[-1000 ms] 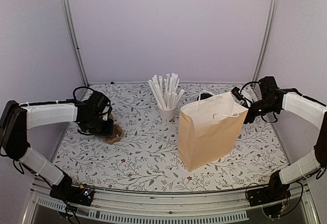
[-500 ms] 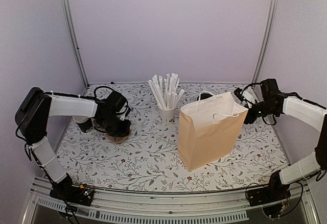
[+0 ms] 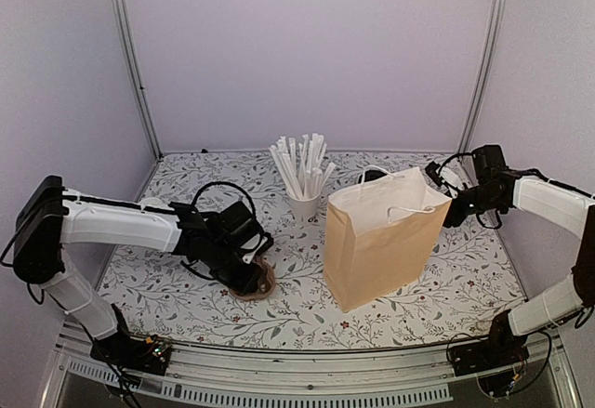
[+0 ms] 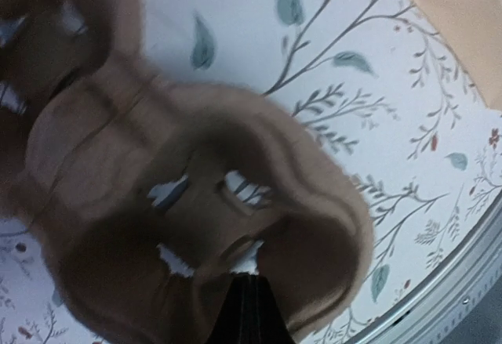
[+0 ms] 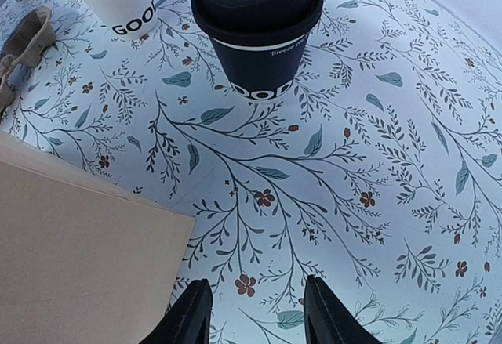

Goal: Pack the takeout coffee

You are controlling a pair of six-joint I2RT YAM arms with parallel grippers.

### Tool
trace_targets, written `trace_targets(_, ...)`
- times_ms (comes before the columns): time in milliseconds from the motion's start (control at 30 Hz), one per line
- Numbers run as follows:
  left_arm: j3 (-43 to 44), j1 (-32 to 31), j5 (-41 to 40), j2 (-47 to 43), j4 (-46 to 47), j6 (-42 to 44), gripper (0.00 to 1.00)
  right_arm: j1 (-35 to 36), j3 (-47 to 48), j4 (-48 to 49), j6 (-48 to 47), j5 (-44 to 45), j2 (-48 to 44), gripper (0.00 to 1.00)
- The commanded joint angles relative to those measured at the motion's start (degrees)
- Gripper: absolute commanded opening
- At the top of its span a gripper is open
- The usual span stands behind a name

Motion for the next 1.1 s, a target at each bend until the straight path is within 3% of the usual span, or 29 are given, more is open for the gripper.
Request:
trace_targets(0, -5.46, 3.69, -8.22, -6.38, -9.91, -4.72, 0.00, -0.31, 0.18, 0.47, 0.57, -0.51, 1.24, 0.43)
trace_targets(133, -5.96, 9.56, -8.37, -12.19, -8.15, -5.93, 0.02, -0.31, 0.28, 0.18, 0.45, -0.91, 1.15, 0.43)
trace_targets(200, -4.32, 10.07, -8.53, -13.94, -5.61, -7.03, 0.28, -0.31, 0.12, 0.14, 0.48, -1.10, 0.73, 0.43)
trace_targets(300, -1.59, 10.35, -7.04, -12.81, -2.19, -8.15, 0.39, -0.31, -0.20, 0.13, 0.53, -1.11, -0.01, 0.43)
trace_targets(433, 2.72, 10.58, -6.46, -6.95, -3.07, -5.67, 0.43, -0.35, -0.24, 0.05, 0.58, -1.25, -0.54, 0.43)
trace_targets(633, 10.89, 10.83, -9.78, -1.39, -14.10, 5.09, 0.50, -0.31, -0.27, -0.03, 0.59, -1.80, -0.52, 0.43)
trace_targets(1067, 12.10, 14.84, -1.86, 2.64, -14.30, 14.10, 0.54, -0.31, -0.16, -0.31, 0.16, -2.21, 0.37, 0.44)
